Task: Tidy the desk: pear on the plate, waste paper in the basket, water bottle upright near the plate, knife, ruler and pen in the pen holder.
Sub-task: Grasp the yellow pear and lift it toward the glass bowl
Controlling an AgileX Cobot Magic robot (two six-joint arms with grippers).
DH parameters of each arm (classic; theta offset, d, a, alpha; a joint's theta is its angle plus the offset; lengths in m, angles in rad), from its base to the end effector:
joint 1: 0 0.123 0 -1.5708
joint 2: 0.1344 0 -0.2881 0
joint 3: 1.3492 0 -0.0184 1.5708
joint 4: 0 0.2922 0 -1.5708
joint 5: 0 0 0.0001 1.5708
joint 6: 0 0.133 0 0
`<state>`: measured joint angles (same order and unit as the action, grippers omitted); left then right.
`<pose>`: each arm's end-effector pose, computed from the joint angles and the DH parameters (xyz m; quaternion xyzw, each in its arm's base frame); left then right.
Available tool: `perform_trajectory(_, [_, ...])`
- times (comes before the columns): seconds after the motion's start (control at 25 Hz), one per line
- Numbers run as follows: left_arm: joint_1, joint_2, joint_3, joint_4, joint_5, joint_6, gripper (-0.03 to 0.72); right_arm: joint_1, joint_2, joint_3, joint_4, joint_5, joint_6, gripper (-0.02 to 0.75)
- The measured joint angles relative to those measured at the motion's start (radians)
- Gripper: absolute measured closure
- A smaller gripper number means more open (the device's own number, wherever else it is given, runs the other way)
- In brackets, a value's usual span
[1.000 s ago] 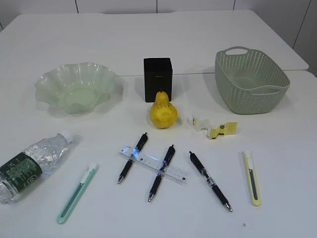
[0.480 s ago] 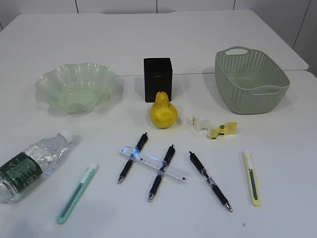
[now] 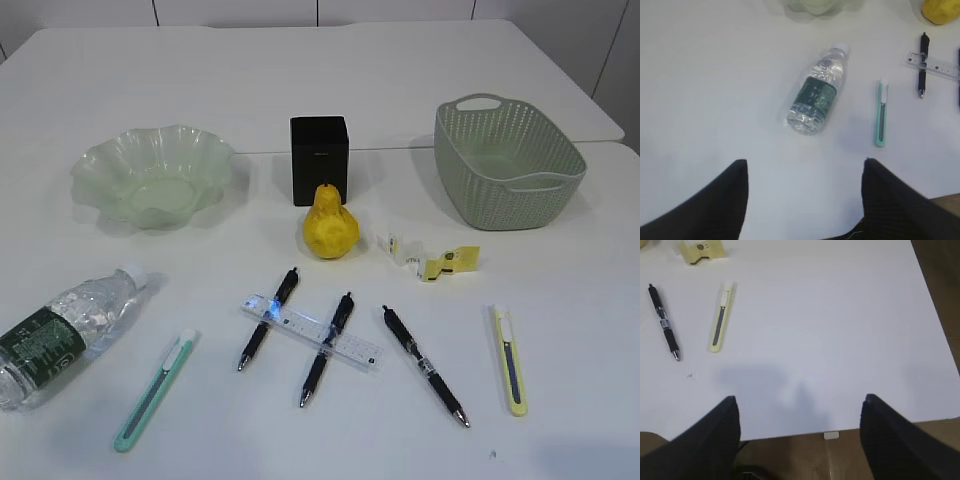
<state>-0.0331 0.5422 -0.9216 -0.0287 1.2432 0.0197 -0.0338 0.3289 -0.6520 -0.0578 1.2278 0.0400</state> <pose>0.1226 -0.0077 0.3580 0.0253 0.9217 -0.0169 0.3866 0.0934 -0.0104 0.2883 0.0353 0.9288 -0.0277 0.3677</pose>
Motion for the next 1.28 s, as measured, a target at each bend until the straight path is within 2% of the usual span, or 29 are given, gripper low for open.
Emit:
perform_trajectory(0.36, [-0.097,0.242,-0.180,0.016,0.016,0.000,0.189,0.000,0.203,-0.185,-0.004,0.034,0.039,0.155])
perform_trajectory(0.64, [-0.177,0.375,-0.260,0.016,0.018,0.000,0.200,0.005,0.402,-0.333,0.007,0.034,0.039,0.155])
perform_trajectory(0.92, [-0.224,0.503,-0.330,-0.016,0.018,-0.001,0.203,0.112,0.660,-0.388,-0.001,0.030,0.037,0.155])
perform_trajectory(1.28, [-0.301,0.725,-0.519,-0.045,0.018,-0.001,0.204,0.123,0.797,-0.392,-0.018,0.023,0.038,0.155])
